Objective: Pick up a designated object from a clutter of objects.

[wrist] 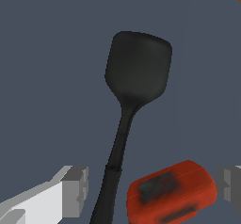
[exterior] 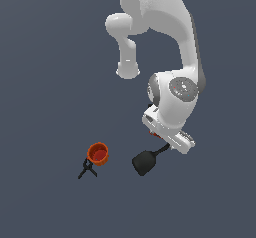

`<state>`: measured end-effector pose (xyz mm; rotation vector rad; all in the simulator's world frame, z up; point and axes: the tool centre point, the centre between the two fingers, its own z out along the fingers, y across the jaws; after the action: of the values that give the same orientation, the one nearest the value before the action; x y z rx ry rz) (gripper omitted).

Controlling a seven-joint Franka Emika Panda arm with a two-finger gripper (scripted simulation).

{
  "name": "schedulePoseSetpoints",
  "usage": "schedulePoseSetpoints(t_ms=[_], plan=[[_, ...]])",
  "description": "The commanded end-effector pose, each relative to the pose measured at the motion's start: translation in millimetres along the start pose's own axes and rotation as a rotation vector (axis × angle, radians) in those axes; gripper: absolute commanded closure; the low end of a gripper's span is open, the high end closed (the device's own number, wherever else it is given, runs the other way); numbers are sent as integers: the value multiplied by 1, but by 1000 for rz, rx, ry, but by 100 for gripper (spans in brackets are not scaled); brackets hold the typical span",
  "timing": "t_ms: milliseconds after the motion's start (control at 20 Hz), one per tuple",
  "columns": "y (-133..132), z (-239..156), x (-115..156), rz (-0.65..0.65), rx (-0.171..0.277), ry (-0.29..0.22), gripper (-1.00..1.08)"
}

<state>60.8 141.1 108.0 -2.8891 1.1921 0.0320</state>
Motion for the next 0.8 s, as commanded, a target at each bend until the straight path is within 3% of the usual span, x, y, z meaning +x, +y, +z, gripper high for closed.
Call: schedulePoseSetpoints(t_ms=[0,750], plan=[[-4,12,-3,50,-1,7,-92],[-13,41,-10,163,-5,25,-92]])
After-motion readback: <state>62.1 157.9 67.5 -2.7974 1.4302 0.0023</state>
